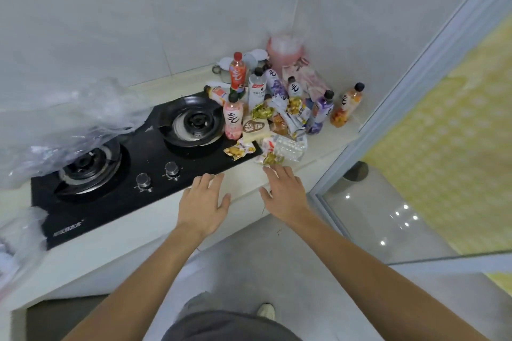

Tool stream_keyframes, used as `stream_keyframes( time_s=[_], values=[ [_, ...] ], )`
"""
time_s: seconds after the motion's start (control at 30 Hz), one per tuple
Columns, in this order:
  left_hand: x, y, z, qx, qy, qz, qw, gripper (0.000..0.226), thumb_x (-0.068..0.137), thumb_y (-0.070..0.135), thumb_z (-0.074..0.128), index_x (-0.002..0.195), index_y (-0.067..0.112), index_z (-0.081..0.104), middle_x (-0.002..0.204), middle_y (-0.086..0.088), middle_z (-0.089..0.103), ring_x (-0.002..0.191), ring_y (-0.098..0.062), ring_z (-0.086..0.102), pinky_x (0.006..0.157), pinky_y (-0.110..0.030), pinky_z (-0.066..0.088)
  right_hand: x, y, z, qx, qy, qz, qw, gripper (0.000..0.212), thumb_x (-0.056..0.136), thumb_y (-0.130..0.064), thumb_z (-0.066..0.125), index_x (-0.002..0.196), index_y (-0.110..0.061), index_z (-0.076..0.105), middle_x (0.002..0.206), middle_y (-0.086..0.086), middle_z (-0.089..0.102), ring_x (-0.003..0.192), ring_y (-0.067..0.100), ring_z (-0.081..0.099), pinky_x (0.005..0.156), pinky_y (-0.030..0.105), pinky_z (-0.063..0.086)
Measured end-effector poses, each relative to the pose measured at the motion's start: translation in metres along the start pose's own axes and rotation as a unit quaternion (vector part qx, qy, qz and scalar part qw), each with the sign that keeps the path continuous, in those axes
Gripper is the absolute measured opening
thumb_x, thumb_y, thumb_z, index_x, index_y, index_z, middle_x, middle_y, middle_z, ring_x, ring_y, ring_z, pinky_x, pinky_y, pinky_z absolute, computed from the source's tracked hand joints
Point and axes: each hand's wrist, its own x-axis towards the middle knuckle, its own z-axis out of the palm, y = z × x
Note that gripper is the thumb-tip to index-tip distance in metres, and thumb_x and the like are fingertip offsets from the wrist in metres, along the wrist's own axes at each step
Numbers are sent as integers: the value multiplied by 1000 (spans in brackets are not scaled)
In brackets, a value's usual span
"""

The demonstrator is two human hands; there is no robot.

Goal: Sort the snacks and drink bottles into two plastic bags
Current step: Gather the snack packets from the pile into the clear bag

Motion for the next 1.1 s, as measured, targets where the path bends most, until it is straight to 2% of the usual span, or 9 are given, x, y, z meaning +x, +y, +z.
stream_keyframes(
  time_s=[0.23, 0.43, 0.6, 0.7, 0.8, 0.83, 0.93, 1.0, 1.1],
  values=[
    [112, 40, 22, -22, -1, 41, 999, 54, 97, 43, 55, 144, 17, 49, 135, -5, 55, 119, -28, 52, 85, -44, 52, 81, 69, -14, -9, 4, 39, 999, 57, 99, -37, 59, 150, -15, 43, 153, 9, 42, 141, 33, 36, 108, 50, 45],
    [226, 64, 25, -77, -19, 50, 996, 52, 99, 40, 53, 145, 17, 44, 141, -9, 48, 130, -33, 46, 92, -45, 51, 162, 108, -30, -18, 0, 69, 997, 62, 97, -31, 63, 150, -12, 36, 160, 14, 32, 147, 38, 26, 117, 51, 39],
    [290, 78, 40, -82, -70, 36, 993, 58, 100, 46, 47, 153, 24, 35, 152, -8, 41, 138, -34, 40, 104, -55, 45, 216, 125, -26, -32, -58, 55, 996, 71, 98, -28, 59, 157, -9, 25, 163, 18, 25, 153, 41, 15, 126, 55, 20],
    [320, 83, 52, -66, -96, -9, 993, 64, 100, 48, 47, 157, 28, 25, 160, -9, 29, 148, -34, 28, 104, -59, 46, 248, 132, -21, -37, -79, 48, 995, 84, 97, -37, 63, 160, -10, 14, 169, 18, 8, 157, 43, 4, 126, 56, 9],
    [340, 85, 60, -74, -100, -45, 991, 69, 100, 42, 48, 160, 28, 18, 165, -13, 17, 152, -38, 17, 103, -58, 45, 277, 135, -22, -29, -88, 56, 994, 107, 88, -62, 66, 160, -10, 6, 170, 18, -6, 157, 43, -9, 124, 57, 13],
    [346, 86, 63, -73, -104, -60, 990, 70, 100, 41, 47, 161, 28, 15, 167, -13, 14, 153, -38, 15, 105, -58, 43, 287, 139, -20, -38, -91, 60, 993, 105, 90, -57, 66, 161, -10, 5, 170, 20, -7, 157, 44, -10, 124, 59, 17],
    [361, 88, 77, -70, -114, -95, 987, 70, 102, 43, 46, 162, 28, 14, 167, -14, 12, 153, -39, 15, 111, -59, 37, 307, 150, -12, -59, -97, 77, 991, 88, 96, -21, 62, 162, -8, 6, 169, 24, 0, 156, 47, -4, 120, 61, 29],
    [370, 89, 89, -74, -95, -97, 988, 67, 101, 47, 46, 160, 26, 21, 162, -15, 21, 146, -44, 26, 111, -57, 40, 315, 156, -8, -73, -101, 67, 990, 86, 92, -21, 66, 160, -8, 14, 165, 26, 17, 154, 49, 12, 119, 59, 30],
    [374, 94, 99, -70, -73, -118, 988, 60, 98, 48, 51, 151, 23, 35, 148, -17, 32, 131, -47, 38, 99, -54, 49, 316, 163, -3, -107, -113, 46, 987, 83, 85, -18, 71, 155, -13, 25, 150, 20, 36, 138, 49, 34, 113, 56, 33]
  ],
)
